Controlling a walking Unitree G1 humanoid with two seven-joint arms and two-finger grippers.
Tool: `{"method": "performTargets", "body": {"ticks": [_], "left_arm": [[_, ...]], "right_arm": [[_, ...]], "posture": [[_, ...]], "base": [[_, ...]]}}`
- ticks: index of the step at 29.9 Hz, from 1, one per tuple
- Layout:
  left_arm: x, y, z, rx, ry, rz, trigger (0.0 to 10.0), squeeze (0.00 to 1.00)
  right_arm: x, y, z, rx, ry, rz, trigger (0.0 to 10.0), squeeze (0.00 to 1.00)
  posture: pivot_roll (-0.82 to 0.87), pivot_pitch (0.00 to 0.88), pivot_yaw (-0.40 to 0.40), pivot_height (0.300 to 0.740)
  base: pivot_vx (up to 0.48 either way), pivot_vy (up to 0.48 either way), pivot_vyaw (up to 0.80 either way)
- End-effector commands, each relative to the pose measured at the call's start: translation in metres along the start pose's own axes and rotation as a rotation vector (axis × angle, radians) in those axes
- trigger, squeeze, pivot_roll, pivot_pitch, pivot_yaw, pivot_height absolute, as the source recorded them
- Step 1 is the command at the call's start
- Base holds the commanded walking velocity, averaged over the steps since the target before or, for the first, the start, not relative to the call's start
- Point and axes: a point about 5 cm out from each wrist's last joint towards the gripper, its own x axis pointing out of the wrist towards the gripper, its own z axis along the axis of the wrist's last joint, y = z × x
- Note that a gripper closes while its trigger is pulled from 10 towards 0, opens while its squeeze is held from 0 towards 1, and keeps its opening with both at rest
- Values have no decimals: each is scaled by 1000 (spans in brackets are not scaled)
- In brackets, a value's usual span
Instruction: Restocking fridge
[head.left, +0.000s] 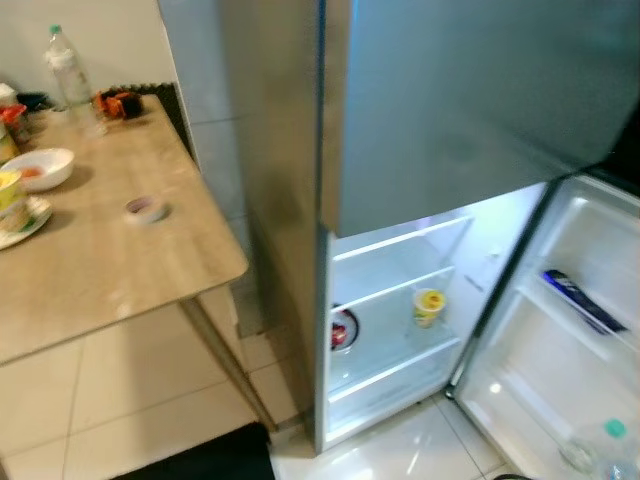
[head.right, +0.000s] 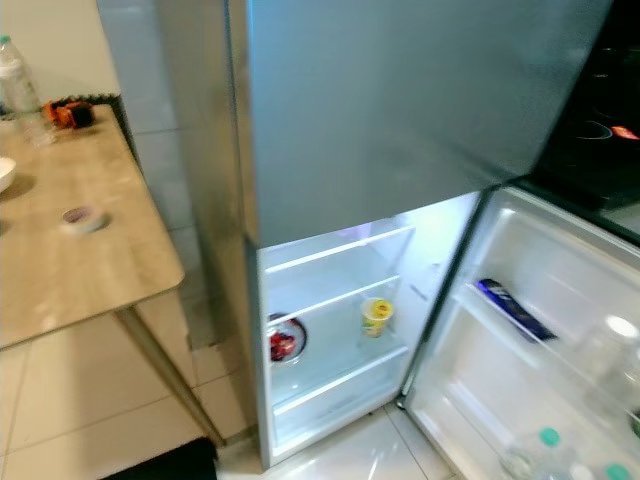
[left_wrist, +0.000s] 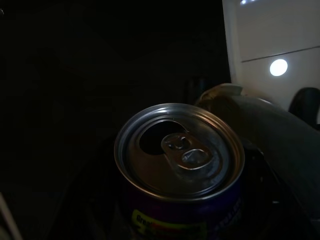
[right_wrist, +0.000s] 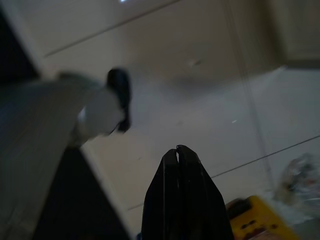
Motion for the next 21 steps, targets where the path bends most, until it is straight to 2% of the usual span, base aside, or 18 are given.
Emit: {"method": "performTargets", "body": {"ticks": [1, 7, 13, 18, 21], "left_arm": [[0, 4, 2, 23, -3, 9, 10000, 0], [0, 10, 5, 51, -10, 27, 10000, 0], [0, 8, 6, 69, -16, 9, 10000, 0], [1, 4, 8, 75, -21, -12, 10000, 0], [1, 3, 8, 79, -21, -20, 10000, 0]], "right_arm": [[-1, -3, -5, -19, 15, -11, 10000, 0], [0, 2, -6, -76, 21, 5, 10000, 0], [0, 2, -4, -114, 15, 4, 10000, 0], [0, 4, 0, -131, -5, 18, 10000, 0], [1, 6, 0, -133, -6, 23, 10000, 0]], "posture": [[-86, 0, -8, 740], [-83, 0, -9, 740], [-81, 0, -9, 740], [-81, 0, -12, 740], [-81, 0, -12, 740]], "base": [[0, 0, -756], [0, 0, -756], [0, 0, -756], [0, 0, 0], [0, -368, 0]]}}
